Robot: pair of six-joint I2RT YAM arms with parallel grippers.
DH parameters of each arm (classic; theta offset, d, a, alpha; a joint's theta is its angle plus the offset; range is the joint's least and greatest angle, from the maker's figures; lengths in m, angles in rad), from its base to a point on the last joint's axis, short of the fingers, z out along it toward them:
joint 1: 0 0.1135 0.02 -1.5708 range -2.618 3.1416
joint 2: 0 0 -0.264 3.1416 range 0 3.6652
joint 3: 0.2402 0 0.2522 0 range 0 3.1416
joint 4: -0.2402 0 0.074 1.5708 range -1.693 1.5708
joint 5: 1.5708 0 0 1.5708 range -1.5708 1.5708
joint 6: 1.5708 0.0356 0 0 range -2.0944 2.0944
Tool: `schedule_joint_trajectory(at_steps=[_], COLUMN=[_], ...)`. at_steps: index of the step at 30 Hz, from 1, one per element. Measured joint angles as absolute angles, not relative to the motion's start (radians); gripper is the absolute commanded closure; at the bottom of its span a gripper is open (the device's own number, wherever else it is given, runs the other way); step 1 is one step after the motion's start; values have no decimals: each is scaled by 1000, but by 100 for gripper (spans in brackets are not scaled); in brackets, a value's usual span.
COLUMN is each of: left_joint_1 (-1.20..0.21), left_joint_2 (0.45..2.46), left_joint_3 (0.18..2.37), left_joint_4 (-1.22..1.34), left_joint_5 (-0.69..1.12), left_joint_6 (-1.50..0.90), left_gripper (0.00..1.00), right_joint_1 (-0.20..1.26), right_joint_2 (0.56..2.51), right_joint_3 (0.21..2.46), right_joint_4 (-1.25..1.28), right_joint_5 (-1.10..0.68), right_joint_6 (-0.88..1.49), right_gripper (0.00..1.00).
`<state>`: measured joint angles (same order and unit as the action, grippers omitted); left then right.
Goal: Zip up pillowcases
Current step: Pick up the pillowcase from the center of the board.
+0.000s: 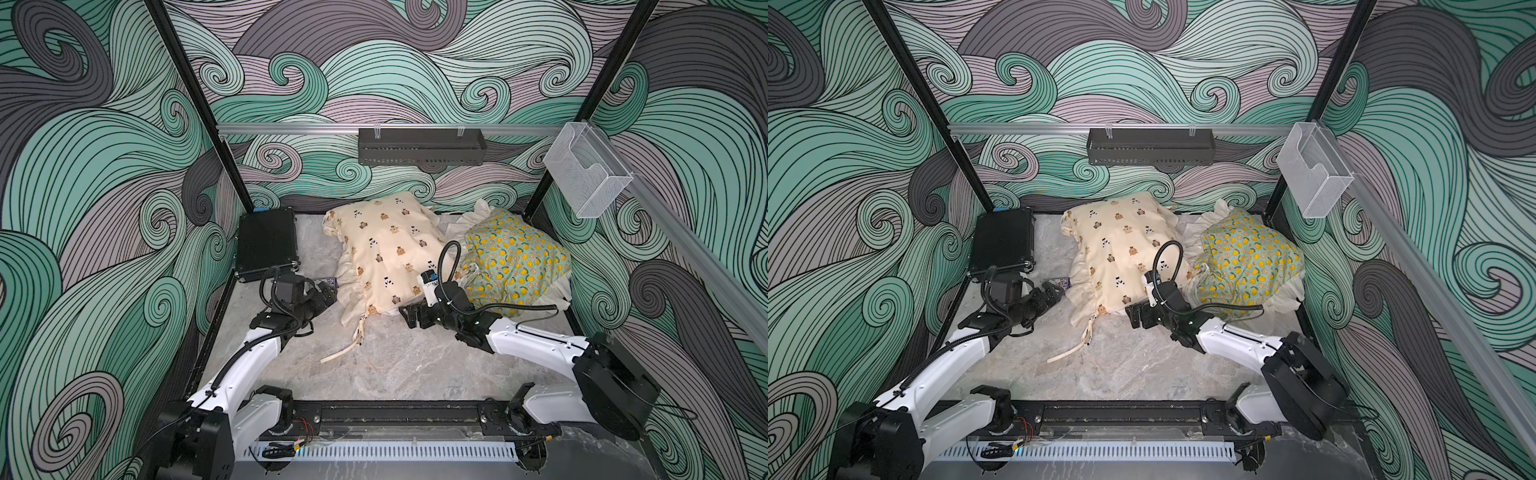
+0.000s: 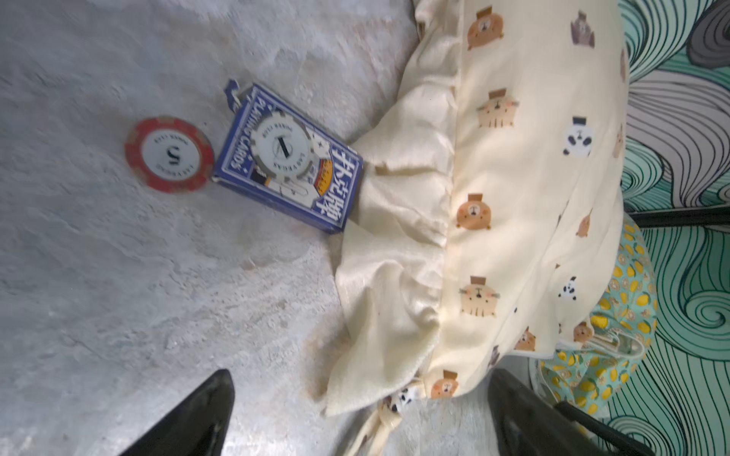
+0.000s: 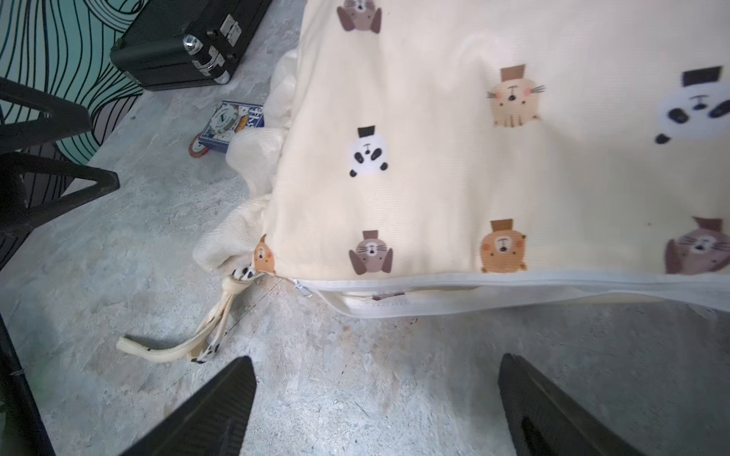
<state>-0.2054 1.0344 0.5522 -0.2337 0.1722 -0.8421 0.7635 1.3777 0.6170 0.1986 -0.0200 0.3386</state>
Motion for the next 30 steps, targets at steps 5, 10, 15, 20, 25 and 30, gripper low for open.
schedule_joint_trajectory(at_steps=[5,10,15,20,25,30], left_joint_1=[-298,-358,-416,-456,-475,-488], left_joint_2=[1095,1191,1269,1319,1362,1397], left_joint_3=[537,525,525,525,527,529], left_joint_4=[-222,-175,-79,-16,26,80], left_joint_5=[178,181,176,162,140,131], left_joint_6=[-905,-959,-1000,-1021,-1044,-1064], left_gripper=[3,9,13,14,16,20], right_joint_1=[813,852,879,891,893,894], right_joint_2=[1418,1427,1427,1426,1415,1413], right_joint_3=[624,625,625,625,625,625], right_joint_4=[233,260,296,300,303,304], right_joint_5=[20,70,107,144,169,178], right_joint_6=[310,292,287,271,263,261], right_gripper=[1,1,1,1,1,1])
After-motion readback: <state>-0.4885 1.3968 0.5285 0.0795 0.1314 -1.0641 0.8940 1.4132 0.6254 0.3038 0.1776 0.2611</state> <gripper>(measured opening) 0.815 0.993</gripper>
